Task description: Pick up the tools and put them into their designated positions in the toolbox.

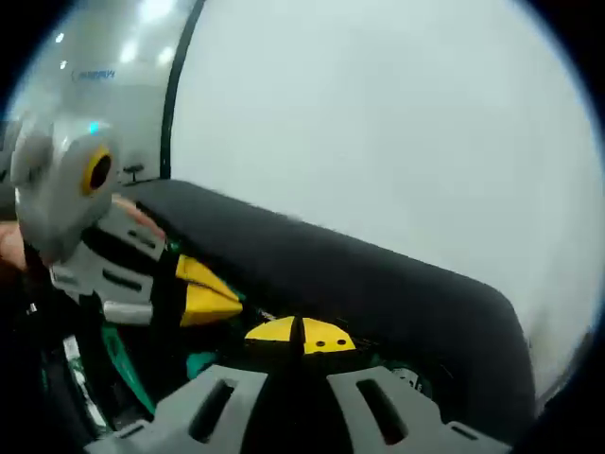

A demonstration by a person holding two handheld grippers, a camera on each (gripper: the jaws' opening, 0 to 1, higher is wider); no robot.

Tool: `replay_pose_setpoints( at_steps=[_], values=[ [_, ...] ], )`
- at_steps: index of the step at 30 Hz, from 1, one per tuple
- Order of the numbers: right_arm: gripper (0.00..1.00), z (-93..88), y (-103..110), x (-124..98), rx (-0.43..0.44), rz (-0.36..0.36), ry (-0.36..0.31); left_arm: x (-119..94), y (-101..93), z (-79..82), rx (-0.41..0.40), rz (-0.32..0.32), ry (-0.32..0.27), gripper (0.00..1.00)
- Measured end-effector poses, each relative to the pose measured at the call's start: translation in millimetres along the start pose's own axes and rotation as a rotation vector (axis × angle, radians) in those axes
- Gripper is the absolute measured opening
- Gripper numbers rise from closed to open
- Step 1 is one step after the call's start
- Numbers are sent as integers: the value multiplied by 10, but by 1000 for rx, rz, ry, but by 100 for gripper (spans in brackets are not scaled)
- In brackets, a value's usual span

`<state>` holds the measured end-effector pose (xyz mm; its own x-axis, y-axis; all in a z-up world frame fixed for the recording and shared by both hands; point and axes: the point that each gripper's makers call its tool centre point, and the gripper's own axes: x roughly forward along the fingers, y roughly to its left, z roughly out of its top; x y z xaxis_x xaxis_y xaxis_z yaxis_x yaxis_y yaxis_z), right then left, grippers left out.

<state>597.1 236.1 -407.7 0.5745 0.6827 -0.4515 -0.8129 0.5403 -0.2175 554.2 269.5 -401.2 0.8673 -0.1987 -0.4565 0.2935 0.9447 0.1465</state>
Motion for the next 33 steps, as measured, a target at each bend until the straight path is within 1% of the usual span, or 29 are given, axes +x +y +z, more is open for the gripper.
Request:
replay_pose_setpoints(
  at_steps=[1,2,3,4,6,7,9,10,11,12,13,15,17,18,19,20,21,22,23,24,25,26,27,28,29,30,31,32,33],
  values=[
    [0,187,-34,14,64,-20,-122,-10,-3,8,62,-4,-15,0],
    [0,94,10,-135,83,-27,-110,-9,-16,19,93,-9,-29,0],
    [0,87,11,-151,94,-22,-121,-6,-27,23,112,-13,-40,0],
    [0,100,11,-116,131,-13,-137,-13,-22,13,121,-12,-41,0],
    [0,80,29,-116,116,-11,-121,-12,-30,11,113,-23,-31,0],
    [0,64,34,-115,119,-13,-111,-13,-35,3,116,-24,-12,0],
    [0,87,39,-87,113,-19,-100,-23,-36,-2,183,-19,11,0],
    [0,128,29,-110,100,-34,-130,-4,-49,9,188,-17,6,0],
    [0,127,60,-180,92,-38,-140,-7,-52,3,201,-15,2,0],
    [0,120,80,-215,88,-33,-139,-5,-55,5,205,-17,5,0],
    [0,99,80,-204,98,-23,-114,-7,-49,4,207,-23,7,0],
    [0,80,107,-228,99,-11,-94,6,-57,4,215,-35,13,0],
    [0,72,136,-255,78,-18,-100,14,-82,17,283,-29,5,0],
    [0,1,112,-106,94,9,-45,20,-85,17,258,-28,1,0],
    [0,62,-2,65,90,-3,-54,22,-93,12,210,-23,7,0],
    [0,91,-49,108,97,-4,-52,19,-80,24,218,-28,5,0],
    [0,96,2,-54,153,32,-76,14,-74,32,204,-32,0,0],
    [0,77,-30,-68,155,71,-56,13,-67,49,123,-38,-8,0],
    [0,43,-352,-139,132,-47,-11,-9,5,18,67,-5,11,0],
    [0,128,-461,-212,153,-78,-54,-61,120,1,50,42,28,0],
    [0,231,-404,-512,191,-89,-161,-116,172,3,45,69,37,0],
    [0,252,-388,-575,210,-83,-168,-167,162,99,46,62,-13,0],
    [0,181,-248,-697,125,-72,-109,-184,119,168,19,38,-58,0],
    [0,111,-165,-761,64,-87,-72,-187,87,165,12,11,-50,0],
    [0,45,-153,-767,28,-116,-44,-211,82,145,19,23,-42,0],
    [0,-18,-213,-421,-22,-102,35,-209,153,116,73,59,-22,0],
    [0,-14,-116,-343,-37,-49,38,-177,181,109,91,67,-20,0],
    [0,-10,-45,-273,-4,-12,21,-158,180,91,85,56,-24,0],
    [0,-87,-67,-184,27,-30,64,-147,197,68,84,51,-16,0]
  ],
)
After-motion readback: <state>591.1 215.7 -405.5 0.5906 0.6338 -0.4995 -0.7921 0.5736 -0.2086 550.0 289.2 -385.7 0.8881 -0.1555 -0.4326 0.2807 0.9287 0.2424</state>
